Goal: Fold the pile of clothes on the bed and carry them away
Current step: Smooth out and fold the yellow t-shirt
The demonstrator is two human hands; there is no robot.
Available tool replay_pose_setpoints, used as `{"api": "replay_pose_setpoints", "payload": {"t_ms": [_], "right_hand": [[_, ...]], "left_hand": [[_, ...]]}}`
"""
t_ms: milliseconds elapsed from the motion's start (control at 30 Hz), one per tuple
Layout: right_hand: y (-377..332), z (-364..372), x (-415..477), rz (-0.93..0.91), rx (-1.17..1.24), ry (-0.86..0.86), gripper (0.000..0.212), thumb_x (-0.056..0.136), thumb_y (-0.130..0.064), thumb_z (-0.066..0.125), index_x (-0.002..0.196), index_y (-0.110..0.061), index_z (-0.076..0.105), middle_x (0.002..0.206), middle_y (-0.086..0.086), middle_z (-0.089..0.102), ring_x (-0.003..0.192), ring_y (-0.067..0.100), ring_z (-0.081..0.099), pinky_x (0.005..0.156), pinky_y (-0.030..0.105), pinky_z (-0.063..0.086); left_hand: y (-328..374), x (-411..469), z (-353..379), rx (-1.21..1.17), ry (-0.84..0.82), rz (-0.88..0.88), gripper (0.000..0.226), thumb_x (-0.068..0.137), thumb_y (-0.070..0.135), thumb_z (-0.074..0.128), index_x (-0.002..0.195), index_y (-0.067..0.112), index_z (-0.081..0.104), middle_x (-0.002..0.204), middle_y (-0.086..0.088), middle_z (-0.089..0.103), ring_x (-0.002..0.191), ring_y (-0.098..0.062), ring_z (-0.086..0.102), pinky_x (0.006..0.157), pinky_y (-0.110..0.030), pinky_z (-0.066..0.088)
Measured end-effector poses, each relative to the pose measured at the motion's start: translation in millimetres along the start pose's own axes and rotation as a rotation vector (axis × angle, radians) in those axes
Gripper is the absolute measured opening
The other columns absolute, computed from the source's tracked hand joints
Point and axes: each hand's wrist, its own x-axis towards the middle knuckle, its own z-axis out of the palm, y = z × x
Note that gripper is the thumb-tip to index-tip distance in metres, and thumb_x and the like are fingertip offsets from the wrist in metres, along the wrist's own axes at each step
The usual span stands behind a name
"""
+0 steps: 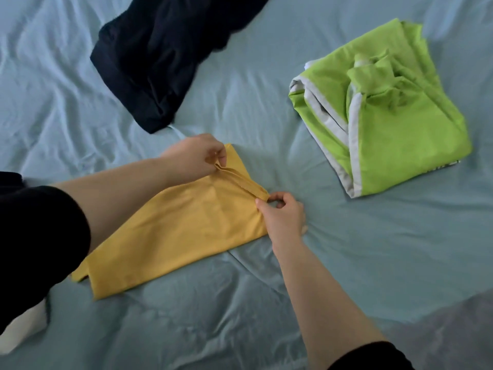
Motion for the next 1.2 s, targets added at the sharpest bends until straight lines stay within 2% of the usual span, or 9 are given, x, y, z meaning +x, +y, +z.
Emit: {"api": "replay_pose_setpoints", "payload": {"t_ms": [200, 333, 400, 533, 600, 767, 933, 1033, 1200], "right_hand": [[0, -2, -4, -0.393, -0.203, 0.012, 0.024, 0.079, -0.029, 0.068, 0.101, -0.036, 0.062, 0.101, -0.013, 0.051, 0.108, 0.012, 0.048, 0.09, 0.031, 0.021], [3, -12, 1, -0.576, -0.311, -0.026, 0.012, 0.079, -0.026, 0.07, 0.086, -0.026, 0.06, 0.1, -0.009, 0.056, 0.103, 0.014, 0.051, 0.088, 0.03, 0.023], [6, -18, 0, -0.722, -0.381, -0.031, 0.013, 0.08, -0.026, 0.07, 0.084, -0.023, 0.058, 0.099, -0.008, 0.058, 0.099, 0.016, 0.051, 0.086, 0.032, 0.029], [17, -33, 0, -1.052, -0.601, 0.015, 0.012, 0.078, -0.011, 0.068, 0.087, -0.016, 0.062, 0.121, -0.002, 0.063, 0.11, 0.023, 0.059, 0.089, 0.035, 0.035], [22, -38, -1, -1.136, -0.7, -0.004, 0.017, 0.076, -0.006, 0.063, 0.09, -0.016, 0.063, 0.136, -0.002, 0.057, 0.123, 0.022, 0.054, 0.097, 0.036, 0.034], [26, -44, 0, -1.242, -0.905, -0.113, 0.025, 0.072, -0.008, 0.061, 0.096, -0.016, 0.062, 0.141, -0.005, 0.052, 0.126, 0.017, 0.054, 0.108, 0.044, 0.025], [30, -62, 0, -1.199, -1.05, -0.103, 0.032, 0.079, -0.012, 0.035, 0.091, -0.019, 0.064, 0.137, -0.009, 0.056, 0.122, 0.015, 0.057, 0.109, 0.048, 0.031], [21, -62, -14, -1.144, -0.905, -0.095, 0.031, 0.076, -0.013, 0.038, 0.089, -0.017, 0.066, 0.128, -0.003, 0.063, 0.113, 0.02, 0.062, 0.102, 0.04, 0.03], [-17, -13, -52, -1.11, -0.816, -0.238, 0.029, 0.081, -0.008, 0.048, 0.103, -0.013, 0.066, 0.098, 0.004, 0.07, 0.093, 0.029, 0.065, 0.086, 0.039, 0.042]], "left_hand": [[-8, 1, 14, 0.041, 0.014, -0.05, 0.028, 0.093, 0.024, 0.043, 0.1, 0.031, 0.069, 0.122, 0.007, 0.053, 0.12, -0.017, 0.044, 0.101, -0.037, 0.038], [7, 4, 27, 0.052, 0.09, -0.199, 0.038, 0.092, 0.054, 0.041, 0.102, 0.029, 0.067, 0.12, 0.006, 0.05, 0.119, -0.02, 0.04, 0.089, -0.038, 0.035], [13, 6, 30, 0.022, 0.138, -0.256, 0.036, 0.092, 0.053, 0.045, 0.102, 0.028, 0.068, 0.121, 0.001, 0.051, 0.121, -0.024, 0.04, 0.094, -0.041, 0.037], [18, 6, 30, -0.075, 0.164, -0.364, 0.026, 0.085, 0.053, 0.059, 0.094, 0.03, 0.067, 0.114, 0.0, 0.048, 0.119, -0.026, 0.041, 0.098, -0.047, 0.039], [23, 3, 35, -0.038, 0.161, -0.374, 0.033, 0.076, 0.06, 0.066, 0.093, 0.032, 0.061, 0.115, 0.002, 0.045, 0.12, -0.025, 0.038, 0.097, -0.045, 0.035], [26, -10, 62, 0.161, 0.203, -0.318, 0.085, 0.064, 0.073, 0.068, 0.13, 0.029, 0.037, 0.138, 0.0, 0.034, 0.132, -0.024, 0.028, 0.107, -0.047, 0.026], [21, -22, 78, 0.178, 0.169, -0.273, 0.117, 0.059, 0.082, 0.062, 0.149, 0.025, 0.012, 0.156, 0.0, 0.012, 0.145, -0.023, 0.007, 0.116, -0.052, 0.009], [14, -40, 85, 0.106, 0.146, -0.23, 0.118, 0.065, 0.079, 0.06, 0.153, 0.029, -0.001, 0.161, 0.003, -0.004, 0.149, -0.021, -0.007, 0.117, -0.052, -0.003], [-15, -107, 98, -0.239, 0.352, -0.363, 0.084, 0.081, 0.055, 0.063, 0.15, 0.031, 0.02, 0.158, 0.001, 0.016, 0.143, -0.023, 0.017, 0.114, -0.042, 0.019]]}}
